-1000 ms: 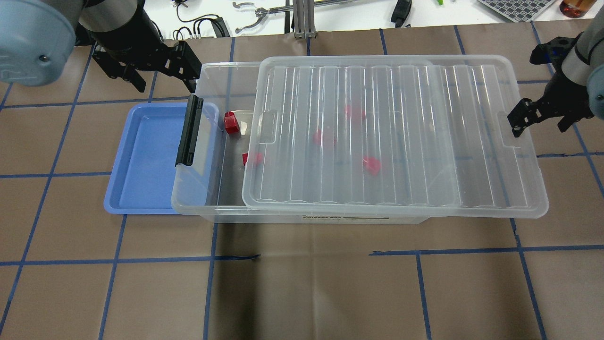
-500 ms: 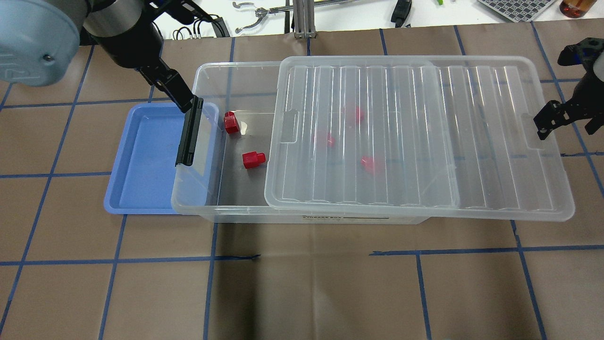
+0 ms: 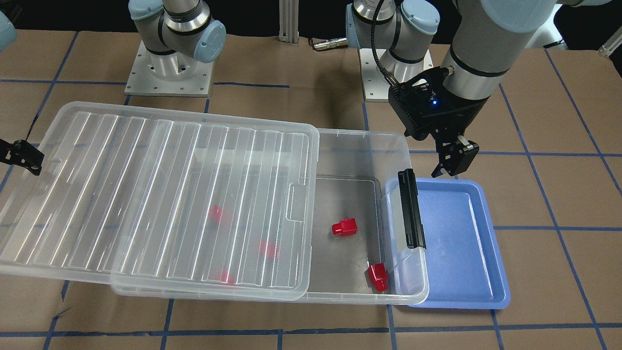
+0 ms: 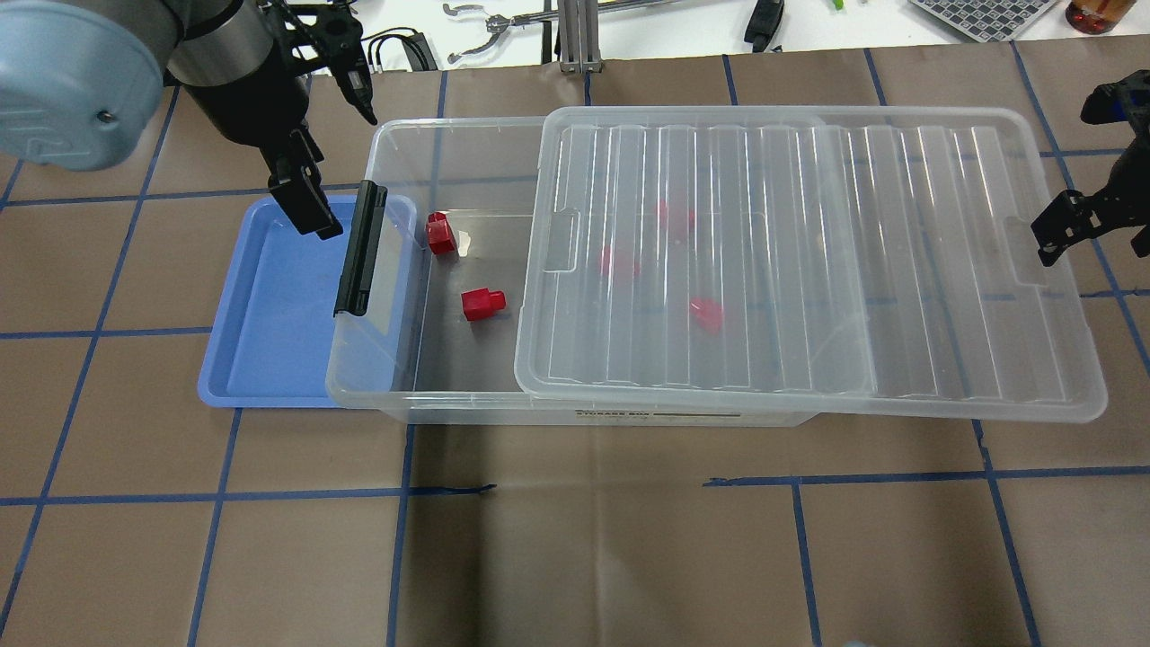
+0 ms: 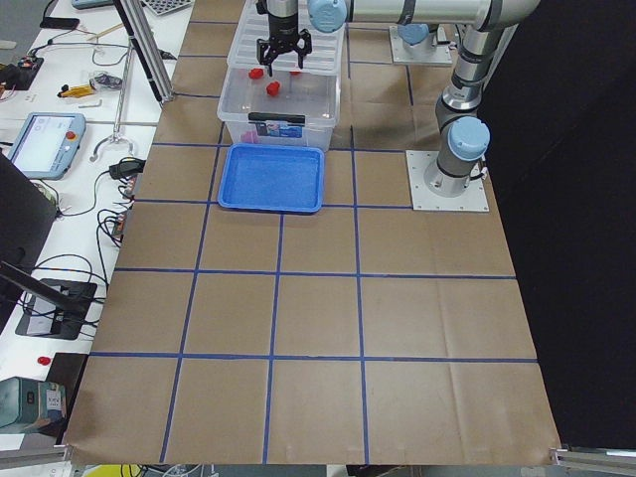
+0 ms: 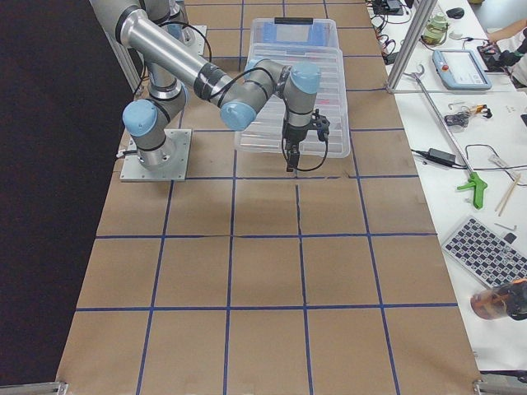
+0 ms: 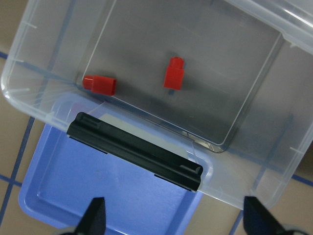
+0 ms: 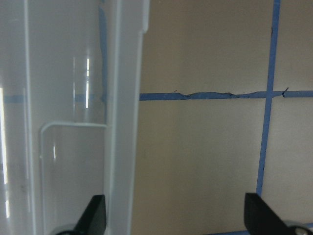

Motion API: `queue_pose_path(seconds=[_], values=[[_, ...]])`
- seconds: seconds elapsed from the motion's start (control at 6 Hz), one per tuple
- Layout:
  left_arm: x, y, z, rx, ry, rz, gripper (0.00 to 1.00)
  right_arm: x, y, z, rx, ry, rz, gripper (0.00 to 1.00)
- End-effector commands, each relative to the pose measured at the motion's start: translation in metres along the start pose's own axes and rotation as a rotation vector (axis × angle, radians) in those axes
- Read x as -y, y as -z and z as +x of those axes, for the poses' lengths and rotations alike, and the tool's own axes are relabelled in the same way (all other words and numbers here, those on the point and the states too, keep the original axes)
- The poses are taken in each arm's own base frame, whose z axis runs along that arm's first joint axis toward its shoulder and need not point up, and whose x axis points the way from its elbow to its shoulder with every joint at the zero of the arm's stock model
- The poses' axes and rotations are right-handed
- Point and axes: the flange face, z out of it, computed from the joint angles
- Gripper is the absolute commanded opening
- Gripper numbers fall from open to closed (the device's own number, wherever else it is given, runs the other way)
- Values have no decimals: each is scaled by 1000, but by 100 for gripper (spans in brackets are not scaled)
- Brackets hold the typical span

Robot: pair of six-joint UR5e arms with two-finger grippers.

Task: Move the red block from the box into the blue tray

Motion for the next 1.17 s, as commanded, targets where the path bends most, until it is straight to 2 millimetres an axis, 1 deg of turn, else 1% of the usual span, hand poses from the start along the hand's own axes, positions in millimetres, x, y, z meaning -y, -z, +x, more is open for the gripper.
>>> queue_pose_path(seconds=[0.0, 0.17, 0.33, 0.5, 0.67, 0.83, 1.0], values=[[3, -31, -5, 6, -141, 5, 98, -5, 27, 2, -23, -21, 31, 100], [14, -50, -16, -2, -156, 11, 98, -17, 50, -8, -19, -65, 48, 100], [42, -67, -9, -1, -205, 9, 98, -31, 75, -36, -6, -126, 55, 100], [73, -84, -4, 21, -257, 5, 98, -31, 102, -80, -10, -142, 86, 100], [94, -109, -10, 33, -272, 10, 98, -26, 139, -121, 5, -197, 66, 100], [96, -123, -9, 14, -268, 6, 98, -13, 165, -153, 45, -251, 42, 100], [92, -133, -1, 35, -259, 8, 98, -7, 187, -185, 59, -287, 27, 100]])
